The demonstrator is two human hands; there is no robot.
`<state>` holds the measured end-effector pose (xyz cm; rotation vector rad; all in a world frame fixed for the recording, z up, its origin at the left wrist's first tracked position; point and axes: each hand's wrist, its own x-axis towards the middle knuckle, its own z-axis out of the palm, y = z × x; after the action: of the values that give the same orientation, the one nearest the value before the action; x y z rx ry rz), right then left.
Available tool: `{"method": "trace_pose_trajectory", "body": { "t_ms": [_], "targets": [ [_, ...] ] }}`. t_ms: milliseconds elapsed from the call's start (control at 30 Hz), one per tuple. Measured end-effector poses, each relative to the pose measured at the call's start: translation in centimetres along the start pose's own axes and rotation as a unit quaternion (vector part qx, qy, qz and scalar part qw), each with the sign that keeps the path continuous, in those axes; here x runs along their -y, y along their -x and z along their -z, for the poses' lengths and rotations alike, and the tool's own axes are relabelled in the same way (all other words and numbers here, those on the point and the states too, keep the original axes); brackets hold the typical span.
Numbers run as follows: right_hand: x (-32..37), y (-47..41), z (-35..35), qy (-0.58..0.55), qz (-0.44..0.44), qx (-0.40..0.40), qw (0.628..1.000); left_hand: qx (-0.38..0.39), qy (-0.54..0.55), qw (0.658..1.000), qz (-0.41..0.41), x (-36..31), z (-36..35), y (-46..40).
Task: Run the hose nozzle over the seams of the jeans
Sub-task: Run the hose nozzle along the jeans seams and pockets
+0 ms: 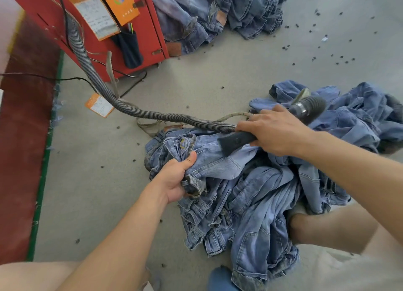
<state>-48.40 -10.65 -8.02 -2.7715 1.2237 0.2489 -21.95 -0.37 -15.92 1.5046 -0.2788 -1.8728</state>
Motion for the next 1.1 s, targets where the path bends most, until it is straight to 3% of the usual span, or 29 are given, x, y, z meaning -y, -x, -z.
{"method": "trace_pose_trajectory", "body": {
  "t_ms": [100,300,400,567,767,900,1000,1100],
  "targets": [
    [1.8,-0.9,-0.1,0.004,0.028,0.012,1.000,0.006,-0.021,1.000,-0.006,0.0,0.3,0.0],
    [0.0,-2.3,2.5,-0.145,-0.022,-0.024,0.989,-0.011,-0.034,0.999,-0.036,0.0,0.4,0.4],
    [-0.9,-2.0,2.3,-0.111,-0.048,0.015,0.992,-0.014,-0.009,0.999,-0.029,-0.2,0.3,0.8],
    [2.0,-1.8,0.5,-0.043,0.009,0.010,0.999,-0.015,0.003,1.000,-0.027,-0.2,0.2,0.7],
    [0.9,-2.3,2.7,-0.201,-0.023,-0.040,0.979,-0.001,0.014,0.999,-0.029,-0.2,-0.2,1.0],
    [-0.7,-1.8,3.3,-0.172,-0.066,-0.006,0.983,0.012,0.056,0.998,-0.023,-0.4,-0.5,1.2],
    [1.2,-1.5,2.1,-0.118,-0.021,0.034,0.992,0.014,0.070,0.997,-0.006,-0.4,-0.6,1.3],
    [3.7,-1.8,1.7,-0.138,0.039,-0.003,0.990,0.013,0.078,0.997,0.009,-0.4,-0.6,1.1]
  ]
}}
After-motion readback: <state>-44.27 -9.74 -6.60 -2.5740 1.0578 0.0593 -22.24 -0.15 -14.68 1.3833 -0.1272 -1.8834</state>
